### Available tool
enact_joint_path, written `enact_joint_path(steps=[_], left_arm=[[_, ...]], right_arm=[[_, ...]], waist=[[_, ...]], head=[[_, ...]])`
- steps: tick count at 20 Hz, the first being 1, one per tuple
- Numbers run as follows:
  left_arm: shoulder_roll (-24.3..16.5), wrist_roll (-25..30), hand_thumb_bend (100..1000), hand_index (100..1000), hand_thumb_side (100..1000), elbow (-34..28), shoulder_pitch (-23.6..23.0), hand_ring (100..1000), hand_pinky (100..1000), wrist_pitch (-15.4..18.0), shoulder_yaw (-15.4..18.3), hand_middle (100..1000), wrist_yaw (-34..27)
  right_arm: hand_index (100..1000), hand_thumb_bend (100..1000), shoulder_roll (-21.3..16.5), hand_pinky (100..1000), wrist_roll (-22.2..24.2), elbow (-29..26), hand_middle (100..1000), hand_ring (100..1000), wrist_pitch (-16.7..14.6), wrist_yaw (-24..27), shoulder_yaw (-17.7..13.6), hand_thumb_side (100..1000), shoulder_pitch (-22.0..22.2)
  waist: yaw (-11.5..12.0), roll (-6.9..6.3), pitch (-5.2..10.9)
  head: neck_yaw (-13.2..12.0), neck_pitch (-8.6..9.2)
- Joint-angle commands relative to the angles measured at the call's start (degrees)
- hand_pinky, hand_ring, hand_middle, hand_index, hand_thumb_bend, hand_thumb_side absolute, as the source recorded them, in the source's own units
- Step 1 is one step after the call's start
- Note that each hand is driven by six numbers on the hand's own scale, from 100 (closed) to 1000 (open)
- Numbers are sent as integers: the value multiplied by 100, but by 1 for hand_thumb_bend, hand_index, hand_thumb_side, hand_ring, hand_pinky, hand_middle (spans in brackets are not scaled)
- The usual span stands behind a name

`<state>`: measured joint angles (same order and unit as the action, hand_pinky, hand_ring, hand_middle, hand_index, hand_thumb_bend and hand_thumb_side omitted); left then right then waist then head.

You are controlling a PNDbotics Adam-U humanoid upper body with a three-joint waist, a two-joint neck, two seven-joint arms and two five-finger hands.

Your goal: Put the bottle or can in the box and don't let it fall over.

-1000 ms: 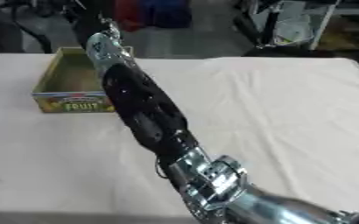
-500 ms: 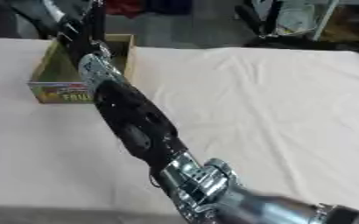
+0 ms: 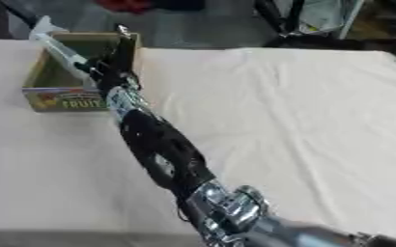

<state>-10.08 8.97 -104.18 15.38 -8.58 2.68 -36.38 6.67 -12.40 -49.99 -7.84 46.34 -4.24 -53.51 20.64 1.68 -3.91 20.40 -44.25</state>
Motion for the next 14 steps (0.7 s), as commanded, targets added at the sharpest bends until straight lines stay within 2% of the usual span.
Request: enact_joint_path(steps=[1, 2, 5, 6, 7, 8, 14], left_arm=[[-115, -2, 525, 952, 1000, -95, 12, 292, 517, 3, 21, 339, 31], [-134, -10, 525, 951, 1000, -84, -51, 292, 519, 0, 30, 338, 46], [-178, -44, 526, 951, 1000, -69, -209, 291, 519, 9, 74, 338, 104], [-190, -59, 526, 951, 1000, -63, -253, 290, 518, 15, 92, 338, 121], [-207, -80, 527, 951, 1000, -57, -304, 290, 518, 24, 119, 338, 140], [-220, -101, 528, 951, 1000, -53, -351, 290, 517, 35, 144, 338, 155], [-276, -329, 527, 951, 1000, -23, -738, 286, 514, 130, 413, 338, 277]], right_arm=[[1000, 247, -142, 585, 10, -240, 257, 291, 0, 31, -24, 911, -181], [1000, 222, -236, 594, 50, -378, 289, 334, -26, 35, -14, 886, -246], [1000, 191, -535, 612, 190, -891, 334, 389, 3, 59, 61, 864, -298], [1000, 298, -643, 614, 232, -1080, 352, 410, 19, 77, 77, 909, -269], [1000, 183, -767, 615, 281, -1324, 358, 417, 19, 114, 92, 850, -190], [1000, 175, -869, 617, 315, -1560, 375, 437, 27, 160, 107, 839, -90], [1000, 104, -1609, 665, 485, -3306, 456, 520, 67, 271, 238, 847, 1276]], waist=[[-20, -49, 114], [-116, -34, 150], [-356, 13, 225], [-433, 29, 252], [-525, 54, 286], [-612, 76, 317], [-1317, 260, 482]], head=[[-35, 13], [-78, 13], [-243, 13], [-306, 13], [-374, 13], [-449, 13], [-1052, 13]])
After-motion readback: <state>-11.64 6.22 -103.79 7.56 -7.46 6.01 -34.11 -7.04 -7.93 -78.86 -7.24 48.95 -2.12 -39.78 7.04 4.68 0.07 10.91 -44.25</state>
